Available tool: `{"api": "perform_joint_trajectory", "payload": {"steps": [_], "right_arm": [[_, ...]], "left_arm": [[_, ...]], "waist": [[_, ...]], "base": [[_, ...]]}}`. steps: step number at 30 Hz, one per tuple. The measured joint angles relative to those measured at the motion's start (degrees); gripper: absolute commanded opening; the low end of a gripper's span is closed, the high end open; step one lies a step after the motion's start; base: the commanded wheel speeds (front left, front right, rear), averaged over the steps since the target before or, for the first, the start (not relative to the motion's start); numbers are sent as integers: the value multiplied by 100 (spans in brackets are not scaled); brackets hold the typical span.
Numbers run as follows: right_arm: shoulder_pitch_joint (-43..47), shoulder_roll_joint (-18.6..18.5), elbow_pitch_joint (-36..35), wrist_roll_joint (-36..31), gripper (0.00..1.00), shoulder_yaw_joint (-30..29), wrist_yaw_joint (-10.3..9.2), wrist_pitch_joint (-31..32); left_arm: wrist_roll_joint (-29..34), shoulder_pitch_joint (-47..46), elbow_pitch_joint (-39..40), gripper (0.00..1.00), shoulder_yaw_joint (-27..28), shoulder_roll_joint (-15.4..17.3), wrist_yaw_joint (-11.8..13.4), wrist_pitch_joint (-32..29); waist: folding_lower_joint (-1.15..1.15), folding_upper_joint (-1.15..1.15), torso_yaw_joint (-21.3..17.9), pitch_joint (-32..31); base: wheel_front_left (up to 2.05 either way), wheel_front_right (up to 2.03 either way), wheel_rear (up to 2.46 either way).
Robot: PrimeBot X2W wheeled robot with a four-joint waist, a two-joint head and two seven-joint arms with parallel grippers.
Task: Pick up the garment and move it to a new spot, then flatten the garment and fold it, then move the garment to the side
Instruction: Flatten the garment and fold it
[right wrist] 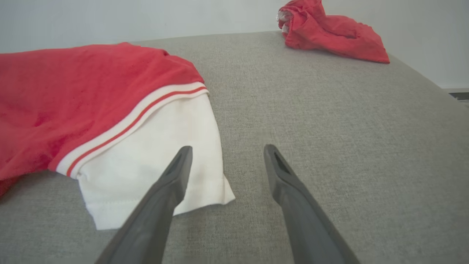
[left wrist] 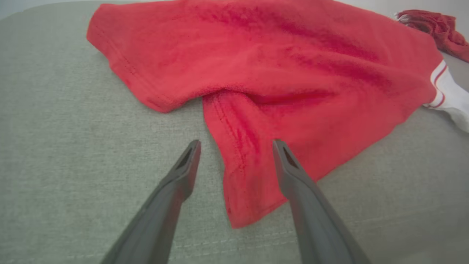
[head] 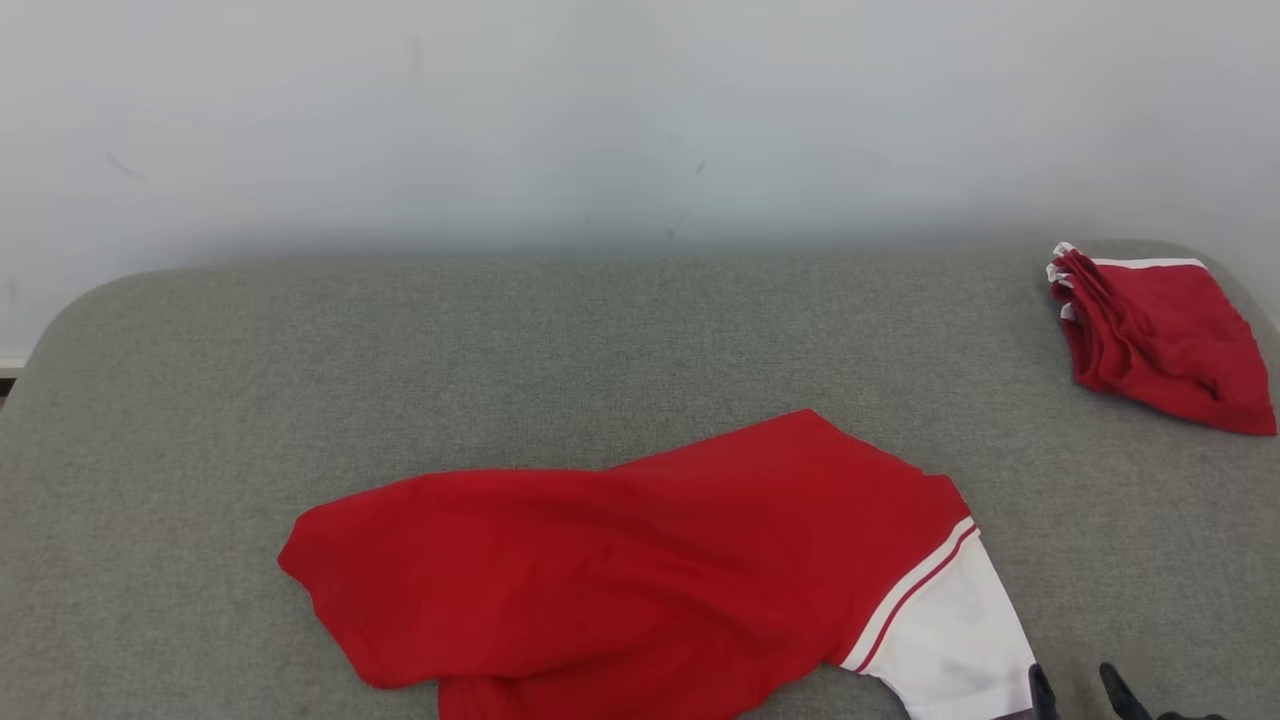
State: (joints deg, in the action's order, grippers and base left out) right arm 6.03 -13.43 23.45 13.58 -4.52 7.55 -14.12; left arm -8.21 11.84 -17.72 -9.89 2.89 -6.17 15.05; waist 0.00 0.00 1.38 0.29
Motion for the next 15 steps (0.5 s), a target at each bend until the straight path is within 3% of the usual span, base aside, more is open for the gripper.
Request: {"api": "perform_joint_trajectory", "payload": {"steps": [15], "right_arm": [[-767, -46, 1464, 116, 100, 458, 0, -21]], "left_arm": [[-433, -406, -1152, 100, -354, -1, -89, -1]], "waist": [[0, 0, 40, 94]], "base": [[0, 0, 0]]}}
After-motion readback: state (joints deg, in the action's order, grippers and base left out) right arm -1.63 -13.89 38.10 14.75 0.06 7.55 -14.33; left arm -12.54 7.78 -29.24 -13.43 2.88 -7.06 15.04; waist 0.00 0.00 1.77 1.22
